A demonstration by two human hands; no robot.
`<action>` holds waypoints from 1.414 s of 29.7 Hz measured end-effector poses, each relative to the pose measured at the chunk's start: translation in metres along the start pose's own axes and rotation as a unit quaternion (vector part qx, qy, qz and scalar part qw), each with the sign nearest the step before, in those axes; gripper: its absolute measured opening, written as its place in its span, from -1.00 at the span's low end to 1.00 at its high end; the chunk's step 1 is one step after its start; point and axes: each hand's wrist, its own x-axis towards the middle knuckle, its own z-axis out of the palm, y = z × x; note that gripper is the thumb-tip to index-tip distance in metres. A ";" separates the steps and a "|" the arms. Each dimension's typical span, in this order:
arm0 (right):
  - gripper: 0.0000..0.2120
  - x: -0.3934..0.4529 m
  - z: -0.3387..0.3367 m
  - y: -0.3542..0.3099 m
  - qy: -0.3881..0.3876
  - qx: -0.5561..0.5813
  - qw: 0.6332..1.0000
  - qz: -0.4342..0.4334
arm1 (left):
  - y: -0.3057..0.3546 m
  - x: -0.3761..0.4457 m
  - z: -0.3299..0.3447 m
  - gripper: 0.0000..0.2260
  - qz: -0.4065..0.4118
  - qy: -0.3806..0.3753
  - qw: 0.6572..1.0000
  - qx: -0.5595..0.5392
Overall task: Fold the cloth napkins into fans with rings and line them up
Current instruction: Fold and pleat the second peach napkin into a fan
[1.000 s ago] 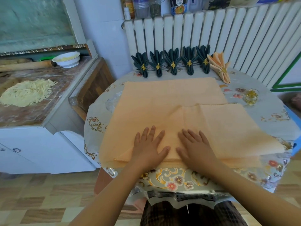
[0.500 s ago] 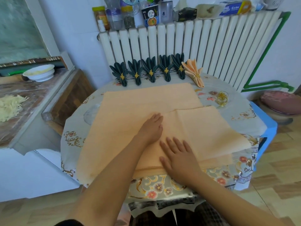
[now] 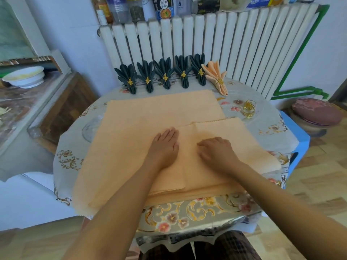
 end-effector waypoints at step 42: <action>-0.95 -0.058 0.044 -0.033 0.271 0.043 0.960 -0.049 | -0.003 -0.008 0.000 -0.49 0.025 0.051 0.994 -0.093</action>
